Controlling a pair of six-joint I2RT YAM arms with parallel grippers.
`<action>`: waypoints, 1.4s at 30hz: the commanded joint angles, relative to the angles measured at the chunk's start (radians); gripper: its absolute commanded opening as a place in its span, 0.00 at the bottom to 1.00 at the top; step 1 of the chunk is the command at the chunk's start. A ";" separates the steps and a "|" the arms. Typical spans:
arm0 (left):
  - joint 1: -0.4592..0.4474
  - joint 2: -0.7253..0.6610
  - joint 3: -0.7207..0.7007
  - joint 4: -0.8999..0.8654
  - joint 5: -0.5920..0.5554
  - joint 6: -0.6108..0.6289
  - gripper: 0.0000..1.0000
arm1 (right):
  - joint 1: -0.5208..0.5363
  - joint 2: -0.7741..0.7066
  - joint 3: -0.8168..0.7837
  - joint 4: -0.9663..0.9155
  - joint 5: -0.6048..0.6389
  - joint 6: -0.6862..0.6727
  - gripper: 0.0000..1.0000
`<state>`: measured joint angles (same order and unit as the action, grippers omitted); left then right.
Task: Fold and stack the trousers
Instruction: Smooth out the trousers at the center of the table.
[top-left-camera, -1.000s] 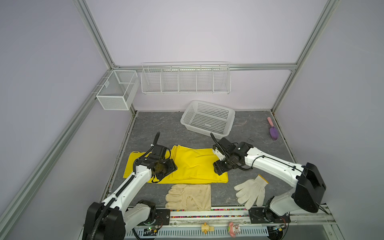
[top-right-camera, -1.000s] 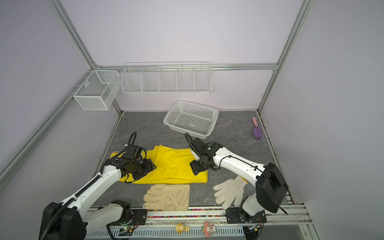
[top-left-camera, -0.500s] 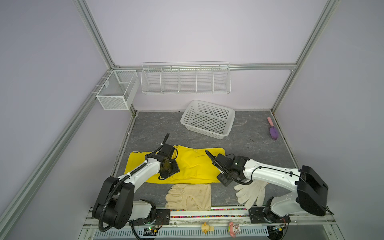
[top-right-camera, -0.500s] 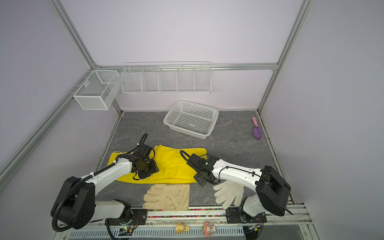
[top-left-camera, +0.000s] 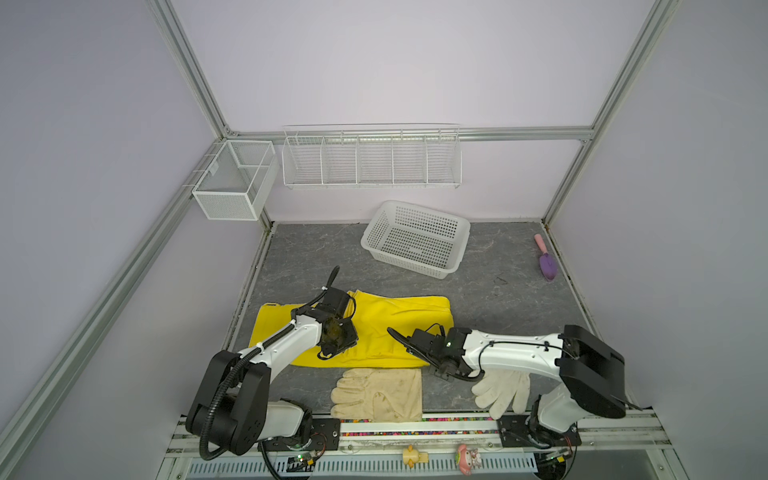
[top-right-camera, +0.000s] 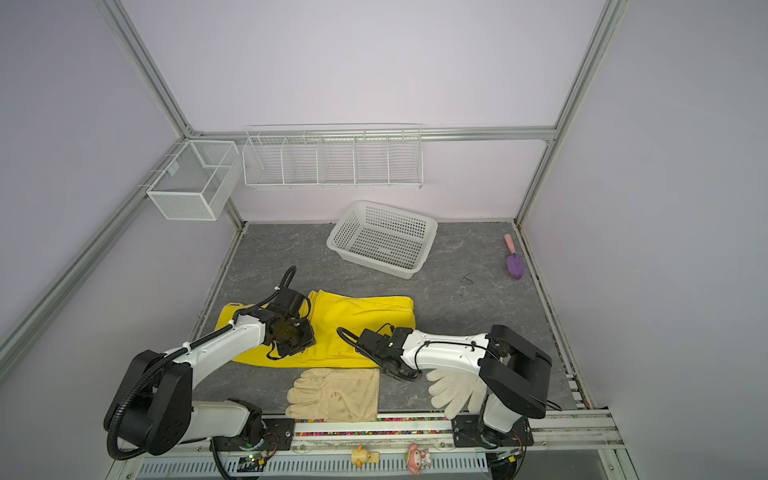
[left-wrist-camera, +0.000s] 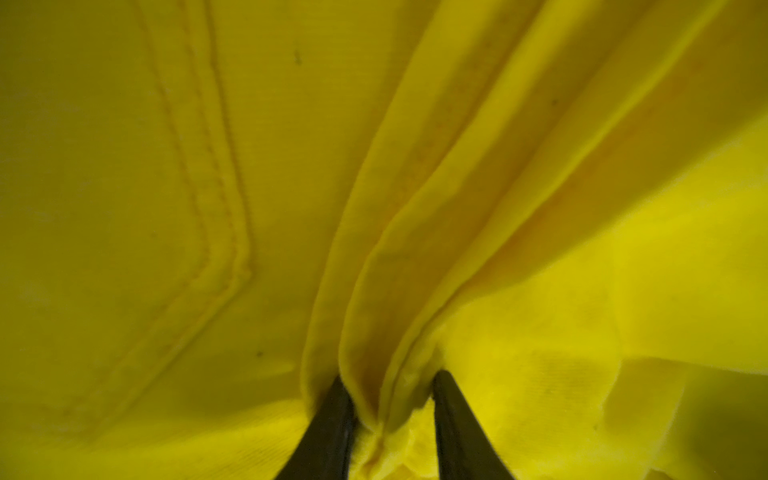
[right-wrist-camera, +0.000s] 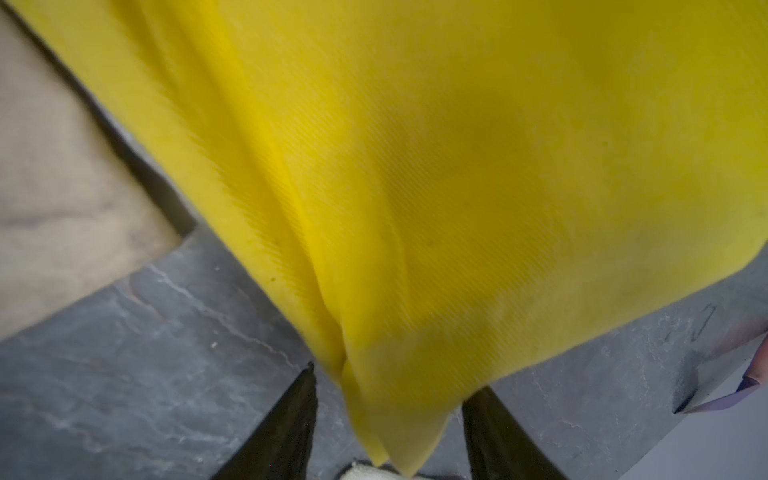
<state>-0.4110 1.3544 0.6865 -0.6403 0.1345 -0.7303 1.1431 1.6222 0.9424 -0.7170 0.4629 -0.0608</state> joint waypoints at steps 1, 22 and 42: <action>-0.003 0.002 0.012 -0.001 0.005 0.008 0.29 | -0.001 0.016 0.018 0.005 0.055 -0.050 0.54; -0.003 -0.060 0.106 -0.101 0.039 0.021 0.00 | -0.058 -0.065 -0.012 -0.030 0.076 -0.114 0.16; -0.011 -0.173 0.080 0.002 0.241 -0.137 0.00 | -0.187 -0.191 -0.055 -0.036 0.087 -0.108 0.23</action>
<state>-0.4191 1.1900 0.8005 -0.6521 0.3534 -0.8345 0.9771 1.4696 0.9138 -0.7418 0.5522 -0.1600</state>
